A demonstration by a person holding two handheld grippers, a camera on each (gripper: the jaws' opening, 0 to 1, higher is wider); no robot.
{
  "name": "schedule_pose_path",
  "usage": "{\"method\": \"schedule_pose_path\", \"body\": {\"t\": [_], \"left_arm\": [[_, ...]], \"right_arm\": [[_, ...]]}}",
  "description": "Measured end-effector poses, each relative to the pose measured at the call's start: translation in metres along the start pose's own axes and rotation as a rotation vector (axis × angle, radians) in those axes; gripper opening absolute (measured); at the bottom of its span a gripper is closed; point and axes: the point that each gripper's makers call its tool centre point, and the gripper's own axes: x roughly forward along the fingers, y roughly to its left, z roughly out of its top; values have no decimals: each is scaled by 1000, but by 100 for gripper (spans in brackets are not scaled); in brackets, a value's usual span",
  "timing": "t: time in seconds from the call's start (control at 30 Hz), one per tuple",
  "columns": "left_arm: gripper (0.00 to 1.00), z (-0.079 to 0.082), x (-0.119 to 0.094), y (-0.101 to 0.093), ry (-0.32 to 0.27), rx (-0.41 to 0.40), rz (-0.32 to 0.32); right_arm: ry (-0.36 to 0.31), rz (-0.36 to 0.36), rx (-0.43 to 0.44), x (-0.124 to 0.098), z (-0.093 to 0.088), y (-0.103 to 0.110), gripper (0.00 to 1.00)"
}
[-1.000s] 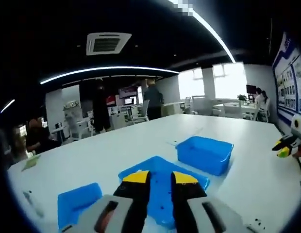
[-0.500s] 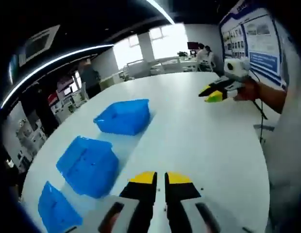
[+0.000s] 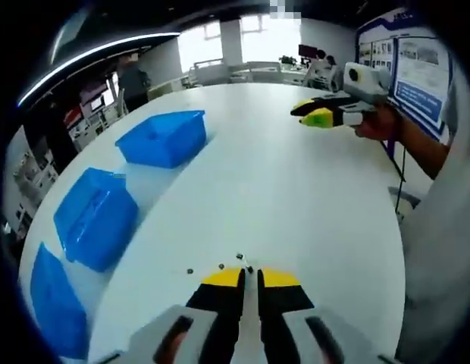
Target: Pick up the resistors one by one and place each resistor into its matching bin, sorting the parts by color and model until every resistor is separated into the correct bin for its type
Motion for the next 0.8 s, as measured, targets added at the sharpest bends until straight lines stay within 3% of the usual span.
{"method": "schedule_pose_path", "body": {"t": [0.27, 0.4, 0.57, 0.67, 0.7, 0.8], "left_arm": [[6, 1, -4, 3, 14, -7, -17], [6, 8, -17, 1, -5, -6, -69], [6, -3, -30, -1, 109, 119, -112], [6, 4, -33, -7, 59, 171, -193], [6, 14, -34, -4, 1, 198, -190], [6, 46, -39, 23, -183, 164, -132]], "right_arm": [[-3, -4, 7, -1, -1, -2, 23], [-2, -4, 10, 0, -2, -2, 23], [-2, 0, 11, 1, -3, -2, 23], [-4, 4, 11, 3, -2, -2, 23], [-3, 5, 10, 3, -1, -2, 23], [-4, 5, 10, 4, -1, -3, 23]]}}
